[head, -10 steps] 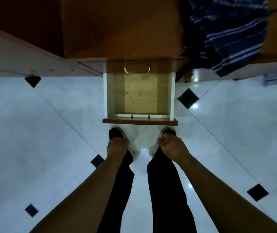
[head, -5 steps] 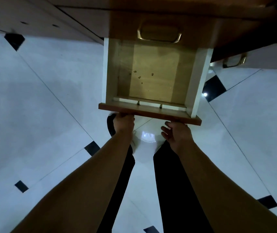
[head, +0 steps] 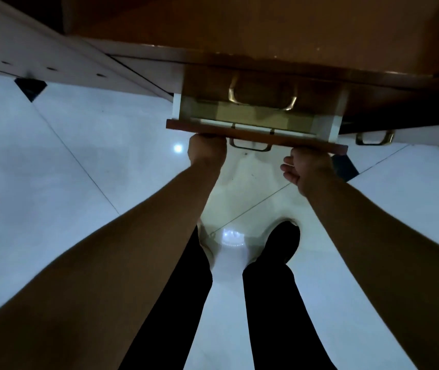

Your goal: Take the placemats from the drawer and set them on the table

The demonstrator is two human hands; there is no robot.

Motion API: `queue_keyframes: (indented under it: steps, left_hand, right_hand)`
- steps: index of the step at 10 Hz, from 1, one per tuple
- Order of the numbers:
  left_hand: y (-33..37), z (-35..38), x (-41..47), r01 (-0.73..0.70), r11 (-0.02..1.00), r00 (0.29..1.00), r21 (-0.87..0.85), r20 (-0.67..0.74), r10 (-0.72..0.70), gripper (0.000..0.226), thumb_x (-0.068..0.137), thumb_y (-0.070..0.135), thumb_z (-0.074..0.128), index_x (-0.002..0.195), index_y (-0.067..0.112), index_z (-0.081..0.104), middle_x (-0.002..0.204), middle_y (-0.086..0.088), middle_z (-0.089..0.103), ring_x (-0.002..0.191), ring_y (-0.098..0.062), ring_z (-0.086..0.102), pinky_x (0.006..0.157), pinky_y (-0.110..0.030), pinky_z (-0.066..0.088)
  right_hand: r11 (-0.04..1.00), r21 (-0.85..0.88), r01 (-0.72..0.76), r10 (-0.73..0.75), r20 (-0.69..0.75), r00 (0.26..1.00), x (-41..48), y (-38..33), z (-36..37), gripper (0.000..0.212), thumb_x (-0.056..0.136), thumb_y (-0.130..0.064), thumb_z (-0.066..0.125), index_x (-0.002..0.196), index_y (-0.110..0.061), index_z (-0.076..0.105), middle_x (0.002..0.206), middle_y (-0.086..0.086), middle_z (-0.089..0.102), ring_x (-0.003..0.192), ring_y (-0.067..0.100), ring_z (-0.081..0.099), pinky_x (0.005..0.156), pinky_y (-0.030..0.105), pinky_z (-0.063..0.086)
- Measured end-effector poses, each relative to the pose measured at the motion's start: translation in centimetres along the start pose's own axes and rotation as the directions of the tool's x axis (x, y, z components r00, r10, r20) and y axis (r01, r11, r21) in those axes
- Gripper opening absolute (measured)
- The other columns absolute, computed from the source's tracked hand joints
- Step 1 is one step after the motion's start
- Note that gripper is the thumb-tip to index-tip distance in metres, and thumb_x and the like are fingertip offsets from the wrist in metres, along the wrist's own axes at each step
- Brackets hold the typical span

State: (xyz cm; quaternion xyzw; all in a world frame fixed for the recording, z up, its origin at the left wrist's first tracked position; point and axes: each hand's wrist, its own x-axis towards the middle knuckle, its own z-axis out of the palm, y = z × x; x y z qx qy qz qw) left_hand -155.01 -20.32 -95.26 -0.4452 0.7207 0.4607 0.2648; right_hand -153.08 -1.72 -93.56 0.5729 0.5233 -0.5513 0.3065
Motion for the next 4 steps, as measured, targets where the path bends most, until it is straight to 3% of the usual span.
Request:
queue_keyframes:
  steps: [1, 2, 3, 4]
  left_hand:
    - [2.9, 0.7, 0.8, -0.098, 0.994, 0.995, 0.048, -0.01, 0.098, 0.023, 0.087, 0.028, 0.054, 0.094, 0.013, 0.069, 0.092, -0.01, 0.074, 0.089, -0.035, 0.071, 0.083, -0.048, 0.057]
    - [4.7, 0.9, 1.6, -0.108, 0.992, 0.994, 0.07, 0.042, 0.105, 0.024, 0.08, 0.024, 0.055, 0.095, 0.01, 0.068, 0.102, -0.021, 0.071, 0.099, -0.046, 0.065, 0.086, -0.06, 0.053]
    - [4.8, -0.1, 0.2, -0.189, 0.96, 0.982, 0.206, 0.021, 0.189, 0.022, 0.085, 0.027, 0.06, 0.099, 0.013, 0.068, 0.096, -0.01, 0.074, 0.092, -0.033, 0.07, 0.083, -0.044, 0.059]
    - [3.8, -2.1, -3.0, -0.264, 0.875, 0.963, 0.407, 0.068, 0.259, 0.021, 0.088, 0.023, 0.061, 0.105, 0.012, 0.066, 0.098, 0.0, 0.064, 0.088, -0.015, 0.057, 0.072, -0.018, 0.044]
  right_hand:
    - [0.994, -0.103, 0.02, -0.016, 0.042, 0.999, 0.7, -3.1, 0.2, 0.03, 0.102, -0.025, 0.043, 0.126, -0.01, 0.052, 0.121, 0.003, 0.063, 0.088, 0.014, 0.062, 0.076, 0.028, 0.053]
    - [0.983, -0.182, 0.038, -0.027, 0.059, 0.998, 0.3, -4.8, 0.1, 0.03, 0.102, -0.026, 0.042, 0.126, -0.011, 0.052, 0.126, 0.007, 0.061, 0.098, 0.02, 0.061, 0.082, 0.03, 0.048]
    - [0.951, -0.307, 0.041, -0.025, 0.056, 0.998, -0.7, -4.6, -0.8, 0.028, 0.102, -0.023, 0.041, 0.122, -0.01, 0.055, 0.128, 0.011, 0.063, 0.084, 0.018, 0.06, 0.075, 0.03, 0.048]
    - [0.854, -0.493, 0.168, -0.178, 0.027, 0.984, -2.7, -3.3, -2.3, 0.02, 0.093, -0.016, 0.049, 0.106, -0.007, 0.062, 0.12, 0.022, 0.066, 0.076, 0.023, 0.062, 0.064, 0.031, 0.047]
